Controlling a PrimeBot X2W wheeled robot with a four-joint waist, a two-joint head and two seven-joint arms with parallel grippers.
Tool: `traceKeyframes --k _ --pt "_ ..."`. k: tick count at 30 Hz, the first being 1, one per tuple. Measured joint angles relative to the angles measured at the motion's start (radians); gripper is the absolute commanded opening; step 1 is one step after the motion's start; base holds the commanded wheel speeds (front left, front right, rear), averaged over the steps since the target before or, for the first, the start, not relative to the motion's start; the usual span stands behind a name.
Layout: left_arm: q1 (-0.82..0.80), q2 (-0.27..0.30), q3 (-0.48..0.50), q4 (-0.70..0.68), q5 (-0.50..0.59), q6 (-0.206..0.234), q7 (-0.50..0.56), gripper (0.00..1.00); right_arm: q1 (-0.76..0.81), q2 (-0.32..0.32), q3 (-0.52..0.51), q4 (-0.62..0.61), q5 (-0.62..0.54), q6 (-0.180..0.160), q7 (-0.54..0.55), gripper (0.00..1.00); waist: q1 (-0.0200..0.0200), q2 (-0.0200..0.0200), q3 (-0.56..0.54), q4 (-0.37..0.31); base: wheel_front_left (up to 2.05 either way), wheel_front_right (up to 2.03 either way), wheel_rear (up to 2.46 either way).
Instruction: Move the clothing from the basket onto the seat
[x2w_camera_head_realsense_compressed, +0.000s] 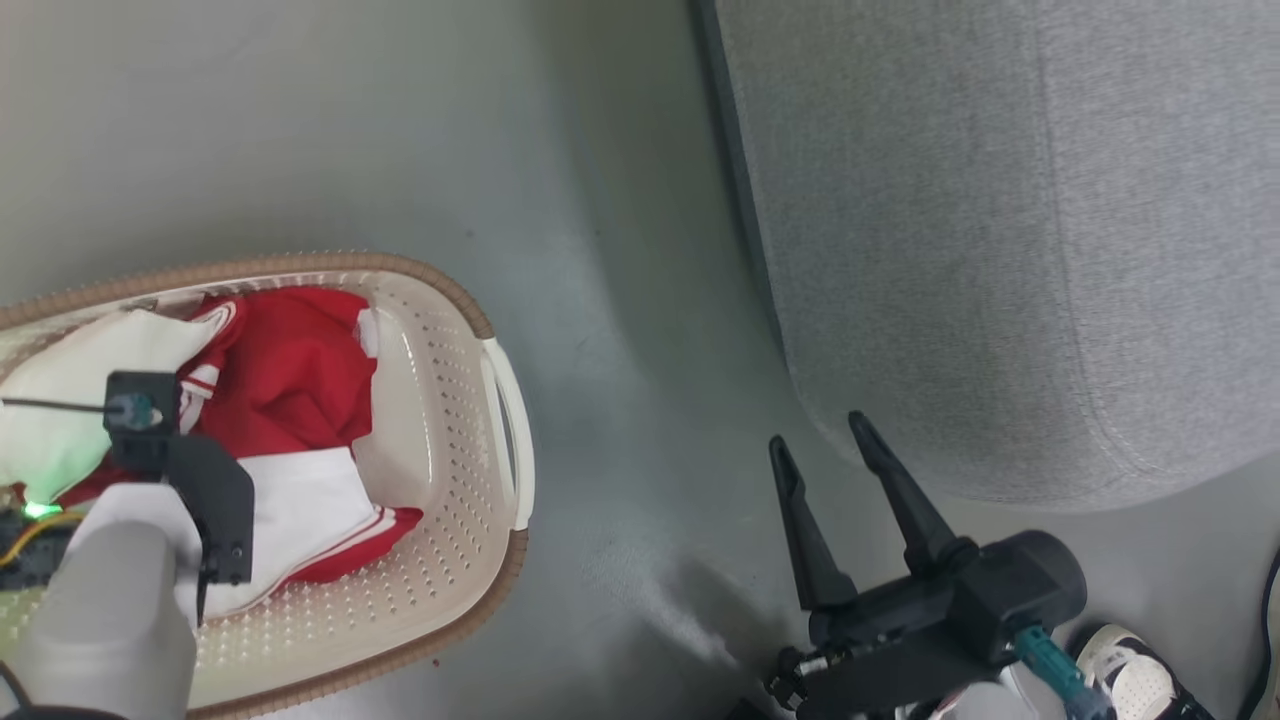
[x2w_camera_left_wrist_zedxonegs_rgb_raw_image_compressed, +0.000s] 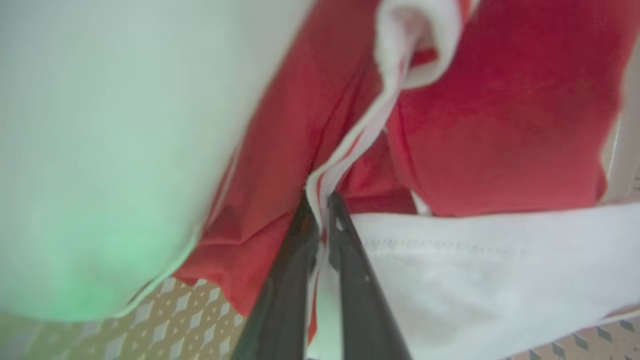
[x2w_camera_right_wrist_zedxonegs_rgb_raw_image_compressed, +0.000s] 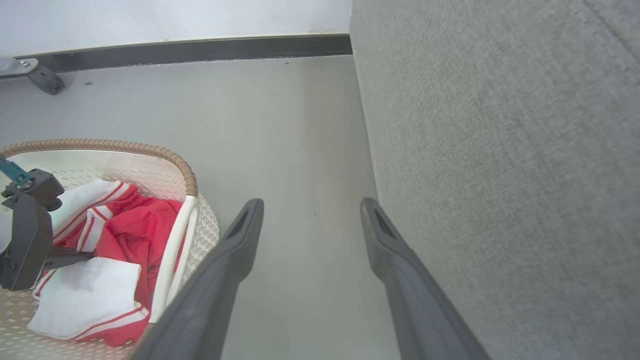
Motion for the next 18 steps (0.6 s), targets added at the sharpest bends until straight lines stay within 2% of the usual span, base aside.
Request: traceKeyframes --k 3,8,18 --pt "0.024 -0.011 -0.002 0.003 -0.002 -0.009 -0.018 0.00 -0.022 0.000 -0.008 0.015 0.007 -0.005 0.000 1.00 0.0000 0.0000 -0.020 -0.005 0.00 0.00 0.00" --pt "0.070 -0.068 -0.008 0.007 -0.004 -0.044 -0.054 0.00 -0.038 0.000 -0.032 0.067 0.009 -0.005 0.000 1.00 -0.0002 0.0000 -0.079 -0.001 0.00 0.00 0.00" --pt "0.107 -0.125 -0.029 0.014 -0.029 -0.093 -0.126 0.00 -0.055 -0.001 -0.071 0.144 0.009 -0.004 0.000 1.00 -0.0002 -0.0001 -0.210 0.028 0.00 0.00 0.00"
